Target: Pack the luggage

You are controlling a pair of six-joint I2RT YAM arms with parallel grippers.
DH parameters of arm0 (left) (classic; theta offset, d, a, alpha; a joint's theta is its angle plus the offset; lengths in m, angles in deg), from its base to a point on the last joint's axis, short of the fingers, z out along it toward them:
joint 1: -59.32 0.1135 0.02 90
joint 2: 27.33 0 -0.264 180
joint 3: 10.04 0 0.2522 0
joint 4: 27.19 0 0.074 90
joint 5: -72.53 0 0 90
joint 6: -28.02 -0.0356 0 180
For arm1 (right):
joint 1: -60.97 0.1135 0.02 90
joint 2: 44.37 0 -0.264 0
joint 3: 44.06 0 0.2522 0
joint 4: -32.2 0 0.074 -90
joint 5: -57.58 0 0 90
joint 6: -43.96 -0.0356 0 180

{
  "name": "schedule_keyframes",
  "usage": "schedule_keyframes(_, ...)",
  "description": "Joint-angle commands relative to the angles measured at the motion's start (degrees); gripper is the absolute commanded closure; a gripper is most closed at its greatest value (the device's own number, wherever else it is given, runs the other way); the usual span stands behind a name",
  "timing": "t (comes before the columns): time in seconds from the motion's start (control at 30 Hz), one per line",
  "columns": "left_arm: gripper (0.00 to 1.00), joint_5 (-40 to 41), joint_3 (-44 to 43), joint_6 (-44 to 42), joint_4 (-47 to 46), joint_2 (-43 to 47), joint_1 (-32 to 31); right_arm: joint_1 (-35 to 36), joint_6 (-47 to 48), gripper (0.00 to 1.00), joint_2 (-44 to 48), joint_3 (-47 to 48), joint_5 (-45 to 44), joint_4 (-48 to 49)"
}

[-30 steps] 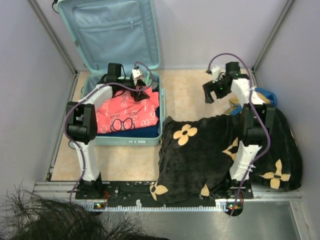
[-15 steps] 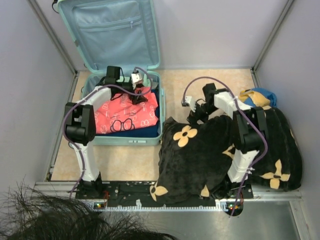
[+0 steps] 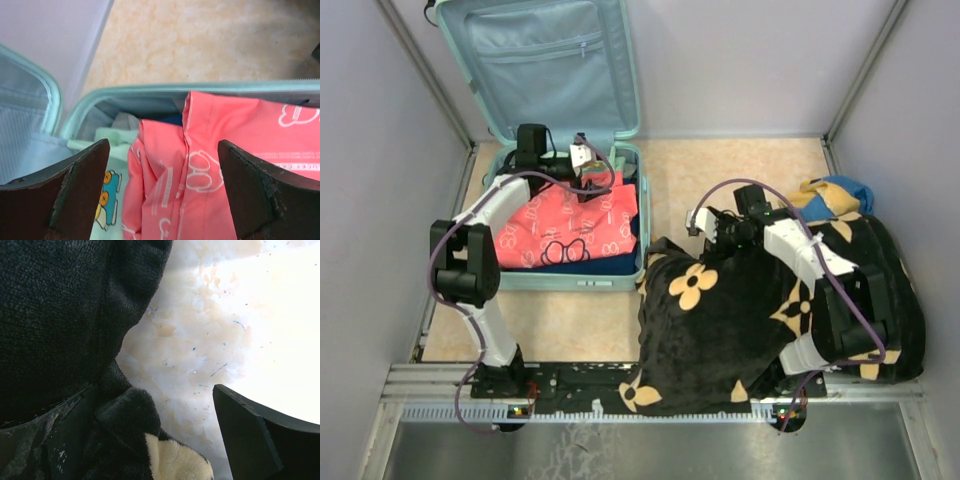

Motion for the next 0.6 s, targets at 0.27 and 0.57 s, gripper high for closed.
schedule_keyframes(0.27,0.08,-4.4,5.7,2.4,-3.6,5.0,-1.7,-3.2,-10.8,0.01,-2.7,19.2,7.0,-13.7)
schedule_keyframes(0.57,0.09,-1.7,13.3,6.7,-10.9,10.0,-0.1,-0.7,-7.3,0.01,2.7,28.9,12.8,-27.7)
